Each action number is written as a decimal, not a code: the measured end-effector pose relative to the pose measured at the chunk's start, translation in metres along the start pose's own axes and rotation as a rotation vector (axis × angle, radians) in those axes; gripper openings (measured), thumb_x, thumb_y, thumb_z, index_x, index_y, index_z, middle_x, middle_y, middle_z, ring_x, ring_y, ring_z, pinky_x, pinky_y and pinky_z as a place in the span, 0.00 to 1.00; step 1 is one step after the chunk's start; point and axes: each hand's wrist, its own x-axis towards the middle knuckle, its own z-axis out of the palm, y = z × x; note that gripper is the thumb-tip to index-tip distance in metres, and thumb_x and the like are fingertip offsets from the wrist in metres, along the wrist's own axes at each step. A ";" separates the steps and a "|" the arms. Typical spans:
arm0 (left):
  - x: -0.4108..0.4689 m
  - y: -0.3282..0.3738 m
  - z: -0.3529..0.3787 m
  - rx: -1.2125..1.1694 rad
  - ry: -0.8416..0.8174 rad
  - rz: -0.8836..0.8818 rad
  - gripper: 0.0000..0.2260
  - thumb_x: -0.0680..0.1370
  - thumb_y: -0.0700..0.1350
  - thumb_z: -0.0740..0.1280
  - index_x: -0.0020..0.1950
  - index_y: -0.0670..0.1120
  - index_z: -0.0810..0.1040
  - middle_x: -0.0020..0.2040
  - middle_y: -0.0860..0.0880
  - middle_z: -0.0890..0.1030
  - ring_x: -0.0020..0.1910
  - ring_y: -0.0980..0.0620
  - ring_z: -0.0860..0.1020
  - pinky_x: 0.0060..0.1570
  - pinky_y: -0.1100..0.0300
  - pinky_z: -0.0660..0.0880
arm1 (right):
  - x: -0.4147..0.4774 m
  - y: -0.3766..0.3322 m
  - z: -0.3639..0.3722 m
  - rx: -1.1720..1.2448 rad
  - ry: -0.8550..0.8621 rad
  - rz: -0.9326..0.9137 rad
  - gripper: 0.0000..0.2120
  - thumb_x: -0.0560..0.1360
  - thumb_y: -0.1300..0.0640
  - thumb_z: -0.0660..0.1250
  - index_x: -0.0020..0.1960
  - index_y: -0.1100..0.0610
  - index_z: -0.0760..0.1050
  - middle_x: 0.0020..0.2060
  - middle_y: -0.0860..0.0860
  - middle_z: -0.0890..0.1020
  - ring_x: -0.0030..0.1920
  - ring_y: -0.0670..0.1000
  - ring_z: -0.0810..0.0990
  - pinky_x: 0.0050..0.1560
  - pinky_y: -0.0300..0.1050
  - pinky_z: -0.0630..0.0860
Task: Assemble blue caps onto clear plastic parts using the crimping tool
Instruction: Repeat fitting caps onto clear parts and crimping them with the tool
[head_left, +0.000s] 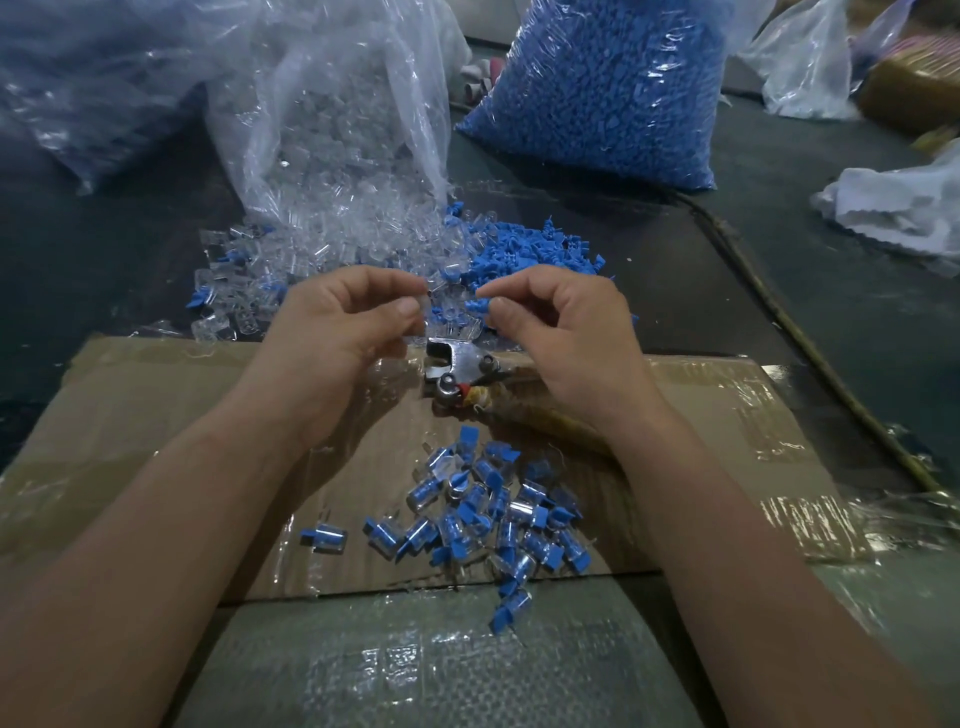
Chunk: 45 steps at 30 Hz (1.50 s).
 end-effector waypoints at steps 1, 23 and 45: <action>0.000 0.000 0.002 -0.036 -0.019 -0.009 0.08 0.74 0.35 0.64 0.42 0.47 0.78 0.36 0.51 0.81 0.35 0.58 0.78 0.35 0.67 0.76 | -0.001 -0.002 0.002 0.012 0.019 -0.006 0.06 0.73 0.62 0.68 0.45 0.51 0.80 0.35 0.40 0.79 0.38 0.41 0.79 0.42 0.33 0.77; -0.004 0.001 0.012 -0.295 -0.146 -0.057 0.08 0.65 0.39 0.65 0.42 0.40 0.78 0.31 0.49 0.81 0.30 0.58 0.79 0.32 0.69 0.76 | -0.006 -0.008 0.009 0.116 -0.049 0.009 0.08 0.66 0.55 0.74 0.36 0.49 0.75 0.30 0.43 0.78 0.31 0.40 0.76 0.35 0.34 0.75; -0.010 0.004 0.010 -0.104 -0.125 0.063 0.09 0.59 0.42 0.70 0.38 0.44 0.79 0.33 0.49 0.82 0.34 0.53 0.81 0.34 0.67 0.77 | -0.005 -0.007 0.007 0.208 -0.093 0.057 0.10 0.65 0.56 0.74 0.41 0.50 0.75 0.37 0.45 0.81 0.39 0.41 0.81 0.42 0.34 0.78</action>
